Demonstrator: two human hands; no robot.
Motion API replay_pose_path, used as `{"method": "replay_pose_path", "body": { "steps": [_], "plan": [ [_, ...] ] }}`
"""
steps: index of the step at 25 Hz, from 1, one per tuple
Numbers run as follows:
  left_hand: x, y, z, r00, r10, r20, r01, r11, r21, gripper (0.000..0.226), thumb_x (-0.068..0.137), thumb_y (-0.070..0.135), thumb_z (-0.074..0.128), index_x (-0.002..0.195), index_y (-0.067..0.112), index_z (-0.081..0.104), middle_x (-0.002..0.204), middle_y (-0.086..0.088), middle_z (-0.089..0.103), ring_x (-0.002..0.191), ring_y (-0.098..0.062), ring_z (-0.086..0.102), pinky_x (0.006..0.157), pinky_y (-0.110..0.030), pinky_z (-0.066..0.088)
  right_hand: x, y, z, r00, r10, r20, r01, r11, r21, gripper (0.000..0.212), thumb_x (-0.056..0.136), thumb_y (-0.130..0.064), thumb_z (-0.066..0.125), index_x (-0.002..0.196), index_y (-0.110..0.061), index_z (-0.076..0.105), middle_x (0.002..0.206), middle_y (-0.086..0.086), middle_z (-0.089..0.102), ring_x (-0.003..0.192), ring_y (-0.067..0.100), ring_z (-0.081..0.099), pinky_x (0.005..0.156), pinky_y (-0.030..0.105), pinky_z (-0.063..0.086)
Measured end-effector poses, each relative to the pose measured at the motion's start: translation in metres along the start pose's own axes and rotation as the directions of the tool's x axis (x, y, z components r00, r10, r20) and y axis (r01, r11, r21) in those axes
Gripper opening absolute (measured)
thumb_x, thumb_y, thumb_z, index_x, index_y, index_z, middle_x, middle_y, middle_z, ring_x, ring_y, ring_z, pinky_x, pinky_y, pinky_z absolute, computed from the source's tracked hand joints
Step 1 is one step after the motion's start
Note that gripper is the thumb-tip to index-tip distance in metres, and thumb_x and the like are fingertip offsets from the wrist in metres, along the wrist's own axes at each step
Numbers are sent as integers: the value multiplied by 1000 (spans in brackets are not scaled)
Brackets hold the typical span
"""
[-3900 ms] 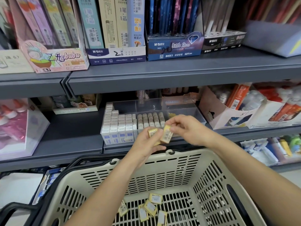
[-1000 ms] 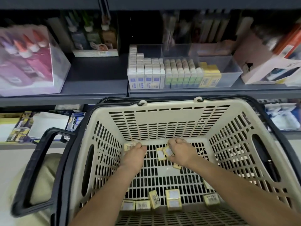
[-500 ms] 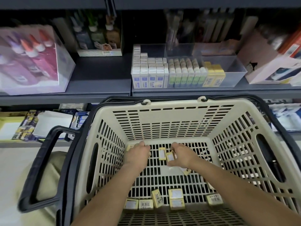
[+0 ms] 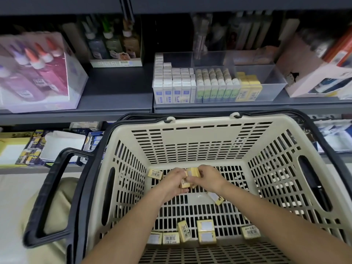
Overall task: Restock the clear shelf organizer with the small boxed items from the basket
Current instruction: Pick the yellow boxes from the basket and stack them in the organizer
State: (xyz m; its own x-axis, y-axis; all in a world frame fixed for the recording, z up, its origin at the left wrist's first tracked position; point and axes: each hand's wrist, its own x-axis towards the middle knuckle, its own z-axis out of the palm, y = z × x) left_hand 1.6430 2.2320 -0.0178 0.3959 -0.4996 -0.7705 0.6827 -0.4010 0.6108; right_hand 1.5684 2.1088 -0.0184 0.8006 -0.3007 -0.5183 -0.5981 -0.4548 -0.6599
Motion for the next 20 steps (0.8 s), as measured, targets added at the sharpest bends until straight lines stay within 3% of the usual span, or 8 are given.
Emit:
{"method": "replay_pose_path", "body": {
  "steps": [2,6,7,9,11,14,16,20],
  "plan": [
    [0,-1,-5,998,1,58,3,997,-71,26,92,20,56,115,9,53,102,-10,61,87,-19,60,73,-29,51,-2,-2,-2,997,-52,57,51,999,14,24,80,-32,70,92,-13,61,72,-3,55,64,10,50,59,25,42],
    [3,-8,-17,994,75,-85,-80,994,-68,42,81,18,71,118,12,50,103,-9,63,89,-19,61,71,-31,52,-3,-4,0,982,-108,152,75,976,206,30,83,-11,64,113,-9,61,84,0,58,70,11,53,68,30,47],
    [3,-9,-23,992,68,-107,-78,993,-90,41,81,17,71,117,13,52,104,-10,63,90,-20,62,71,-31,53,-1,-2,0,988,-88,129,68,986,151,35,85,-12,62,120,-11,58,92,0,58,76,13,56,71,31,49],
    [3,-9,-34,992,30,-122,-49,987,-151,37,79,17,73,111,13,55,106,-12,63,92,-24,64,72,-34,55,6,6,0,995,-79,63,89,978,-186,52,87,-19,60,135,-17,42,115,4,51,95,17,57,83,32,50],
    [3,-9,-42,993,-6,-116,-15,983,-185,34,79,14,73,108,12,55,106,-14,64,90,-28,66,73,-37,56,9,13,6,988,-102,118,145,876,-459,70,86,-23,61,144,-24,24,130,4,37,109,21,52,93,33,45],
    [3,-10,-41,994,-27,-109,6,981,-193,35,82,6,69,113,11,54,104,-15,64,91,-29,66,66,-38,58,11,14,15,976,-120,179,203,795,-571,68,82,-23,65,140,-24,29,128,4,34,112,23,47,93,33,44],
    [4,-9,-40,993,-30,-114,7,980,-199,35,83,3,66,115,11,53,106,-16,63,95,-30,65,67,-40,58,11,11,10,985,-122,123,166,865,-474,60,78,-26,69,130,-22,38,122,4,39,102,21,52,83,31,46],
    [2,-5,-29,1000,-11,-14,8,982,-186,33,84,2,64,114,12,56,99,-15,66,85,-27,68,64,-37,58,1,3,-10,984,-171,46,171,985,-13,51,73,-25,77,117,-27,51,102,-6,52,73,3,52,60,12,41]
  ]
}}
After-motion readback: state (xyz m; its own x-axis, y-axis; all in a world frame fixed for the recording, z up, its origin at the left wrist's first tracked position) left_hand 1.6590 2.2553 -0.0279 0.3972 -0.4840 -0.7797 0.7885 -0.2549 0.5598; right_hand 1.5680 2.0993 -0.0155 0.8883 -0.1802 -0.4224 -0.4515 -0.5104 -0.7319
